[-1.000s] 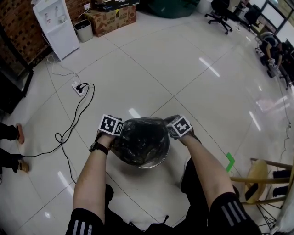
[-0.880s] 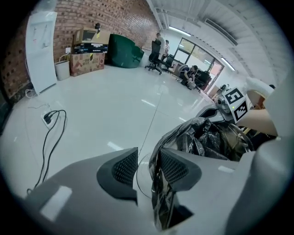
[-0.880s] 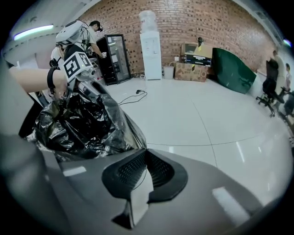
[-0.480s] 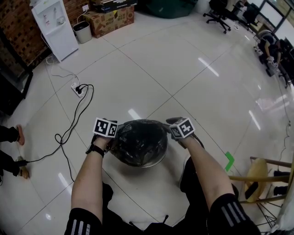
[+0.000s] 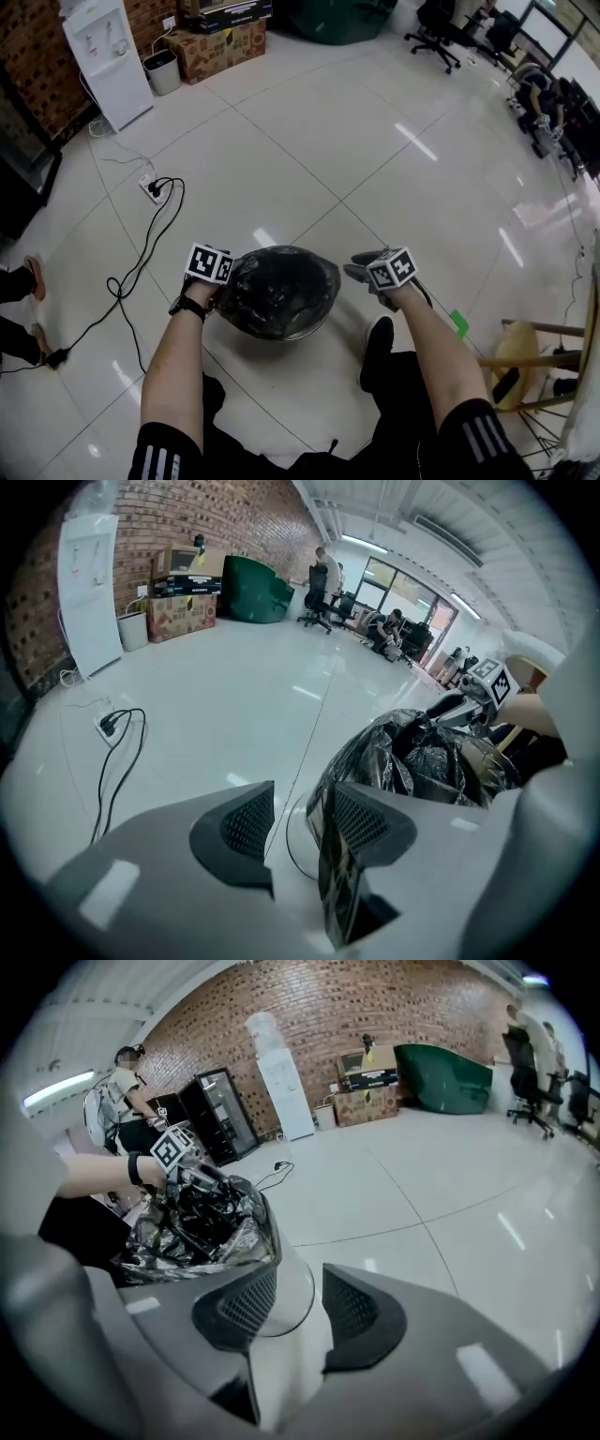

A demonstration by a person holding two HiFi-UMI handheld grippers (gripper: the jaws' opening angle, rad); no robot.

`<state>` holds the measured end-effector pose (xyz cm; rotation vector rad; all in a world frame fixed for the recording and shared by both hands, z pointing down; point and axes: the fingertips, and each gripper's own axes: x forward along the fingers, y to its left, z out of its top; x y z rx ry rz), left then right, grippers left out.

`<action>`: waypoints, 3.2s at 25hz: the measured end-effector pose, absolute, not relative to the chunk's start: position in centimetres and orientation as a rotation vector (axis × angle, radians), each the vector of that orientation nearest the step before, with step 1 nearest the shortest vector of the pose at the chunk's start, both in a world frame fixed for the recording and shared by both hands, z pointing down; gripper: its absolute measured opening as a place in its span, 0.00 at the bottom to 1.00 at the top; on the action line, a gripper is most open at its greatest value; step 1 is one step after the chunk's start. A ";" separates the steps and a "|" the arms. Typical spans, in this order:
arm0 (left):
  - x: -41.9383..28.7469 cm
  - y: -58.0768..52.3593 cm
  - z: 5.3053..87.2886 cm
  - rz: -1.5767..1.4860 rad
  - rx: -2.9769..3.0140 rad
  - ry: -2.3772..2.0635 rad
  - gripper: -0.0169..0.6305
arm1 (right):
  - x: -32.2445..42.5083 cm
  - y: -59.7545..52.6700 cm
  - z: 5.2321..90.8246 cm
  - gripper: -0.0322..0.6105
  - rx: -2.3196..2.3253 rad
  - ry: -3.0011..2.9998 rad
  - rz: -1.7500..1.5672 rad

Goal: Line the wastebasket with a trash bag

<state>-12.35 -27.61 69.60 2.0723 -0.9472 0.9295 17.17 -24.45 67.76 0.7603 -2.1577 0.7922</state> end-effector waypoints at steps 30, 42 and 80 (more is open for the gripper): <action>-12.9 -26.3 68.4 1.013 2.106 -0.967 0.31 | 10.2 -7.2 65.3 0.06 0.069 -1.875 -0.141; -13.3 -25.2 69.0 1.028 2.084 -0.951 0.31 | 9.3 -4.9 71.6 0.16 0.016 -1.864 -0.123; -12.8 -12.0 61.0 1.212 2.391 -0.783 0.35 | 2.1 -12.5 52.6 0.32 0.381 -2.278 0.050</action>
